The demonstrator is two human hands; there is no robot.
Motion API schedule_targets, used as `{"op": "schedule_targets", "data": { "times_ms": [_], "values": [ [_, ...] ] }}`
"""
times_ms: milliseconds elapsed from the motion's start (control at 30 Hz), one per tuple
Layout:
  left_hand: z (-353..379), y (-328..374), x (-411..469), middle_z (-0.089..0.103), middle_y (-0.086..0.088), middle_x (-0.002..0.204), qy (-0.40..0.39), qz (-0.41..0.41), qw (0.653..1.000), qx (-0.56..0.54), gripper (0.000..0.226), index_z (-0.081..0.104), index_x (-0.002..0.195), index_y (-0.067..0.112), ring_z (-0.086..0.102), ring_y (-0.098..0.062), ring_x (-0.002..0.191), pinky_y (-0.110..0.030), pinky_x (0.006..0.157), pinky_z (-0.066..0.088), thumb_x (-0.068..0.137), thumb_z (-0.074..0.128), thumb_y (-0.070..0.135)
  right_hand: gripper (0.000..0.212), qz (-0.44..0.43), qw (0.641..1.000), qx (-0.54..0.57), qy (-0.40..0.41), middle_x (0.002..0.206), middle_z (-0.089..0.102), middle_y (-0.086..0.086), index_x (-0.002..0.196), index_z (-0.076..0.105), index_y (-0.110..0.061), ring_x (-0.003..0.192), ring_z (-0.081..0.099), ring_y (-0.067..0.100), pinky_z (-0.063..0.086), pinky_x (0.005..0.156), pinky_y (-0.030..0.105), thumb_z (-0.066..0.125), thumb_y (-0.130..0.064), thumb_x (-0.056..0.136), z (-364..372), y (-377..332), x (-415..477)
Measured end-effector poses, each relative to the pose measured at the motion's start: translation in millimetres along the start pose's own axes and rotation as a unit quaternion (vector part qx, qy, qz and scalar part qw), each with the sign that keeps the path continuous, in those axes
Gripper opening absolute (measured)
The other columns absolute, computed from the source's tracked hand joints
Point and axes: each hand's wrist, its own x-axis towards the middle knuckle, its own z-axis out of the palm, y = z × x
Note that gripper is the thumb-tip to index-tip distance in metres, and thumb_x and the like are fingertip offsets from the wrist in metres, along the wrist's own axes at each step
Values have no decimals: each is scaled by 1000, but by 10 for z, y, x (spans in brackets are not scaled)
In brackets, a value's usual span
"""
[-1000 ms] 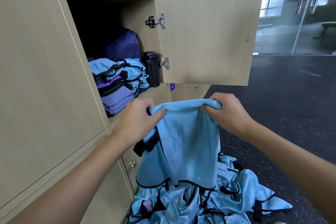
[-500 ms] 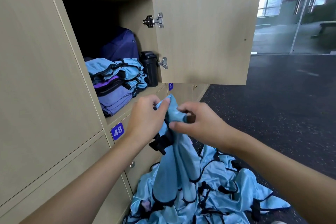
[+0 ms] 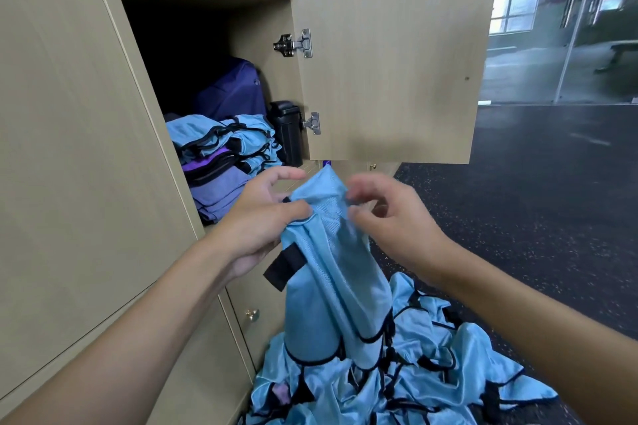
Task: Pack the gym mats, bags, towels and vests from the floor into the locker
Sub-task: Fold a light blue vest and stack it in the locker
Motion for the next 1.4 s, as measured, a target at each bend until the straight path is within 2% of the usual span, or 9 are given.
{"op": "schedule_targets", "data": {
  "times_ms": [100, 267, 367, 467, 633, 933, 1100, 1267, 1400],
  "values": [
    [21, 75, -25, 74, -7, 78, -21, 11, 999, -32, 42, 57, 121, 14, 70, -19, 64, -27, 56, 57, 90, 55, -14, 68, 92, 989, 71, -90, 108, 69, -10, 127, 36, -41, 90, 70, 2, 55, 75, 17, 78, -12, 83, -69, 46, -10],
    [43, 65, -40, 77, -8, 93, 0, -7, 1000, -11, 45, 55, 130, 27, 71, -24, 79, -36, 69, 55, 91, 66, 8, 62, 114, 989, 85, -32, 93, 74, 3, 126, 46, -29, 77, 74, 16, 60, 67, 33, 81, -7, 80, -20, 34, -25],
    [71, -4, -71, 72, 2, 118, -38, -19, 999, 5, 90, 32, 143, 51, 72, -16, 96, -35, 79, 55, 71, 84, 37, 63, 98, 986, 124, 47, 93, 73, 5, 128, 43, -31, 73, 73, 16, 59, 62, 30, 77, -6, 83, -24, 13, 6],
    [143, -98, -127, 47, 18, 147, -33, 26, 998, 47, 119, 20, 143, 64, 63, -10, 119, -40, 101, 52, 59, 96, 30, 65, 97, 981, 140, 90, 92, 72, 6, 131, 41, -36, 73, 74, 19, 59, 62, 34, 77, -9, 84, -58, 2, 32],
    [231, -123, -122, 63, -8, 132, 17, 37, 997, -67, 100, 35, 143, 51, 73, -31, 98, -52, 84, 60, 77, 76, -11, 70, 105, 982, 152, 46, 107, 72, 11, 129, 38, -48, 88, 74, 23, 61, 79, 41, 80, -18, 82, -78, 40, 12],
    [125, -16, -24, 72, -12, 111, 150, -1, 971, -187, 66, 42, 134, 32, 74, -30, 92, -52, 83, 60, 84, 77, 7, 105, 110, 980, 149, -78, 107, 74, 9, 144, 20, -53, 95, 74, 24, 59, 87, 41, 78, 4, 78, -39, 43, -42],
    [85, -65, -36, 65, -3, 120, 117, -3, 990, -79, 72, 34, 141, 34, 74, -19, 91, -37, 74, 61, 85, 78, 22, 50, 90, 991, 94, -36, 105, 74, 9, 123, 63, -24, 93, 73, 27, 59, 87, 48, 75, 2, 82, -19, 49, -2],
    [-17, -110, -95, 20, 22, 153, -2, 131, 949, 285, 84, 39, 145, 43, 27, 6, 137, -23, 112, 28, 73, 81, 51, 35, 95, 988, 116, -28, 96, 76, 12, 115, 68, -16, 87, 73, 30, 60, 83, 46, 70, 3, 86, -73, 30, 12],
    [50, -128, -171, 52, 34, 124, -89, 142, 935, 313, 85, 46, 138, 44, 51, 17, 111, -4, 87, 42, 67, 91, 37, 36, 94, 989, 108, -34, 94, 76, 11, 115, 68, -18, 85, 73, 28, 61, 79, 43, 72, 1, 85, -82, 29, 13]
  ]
}}
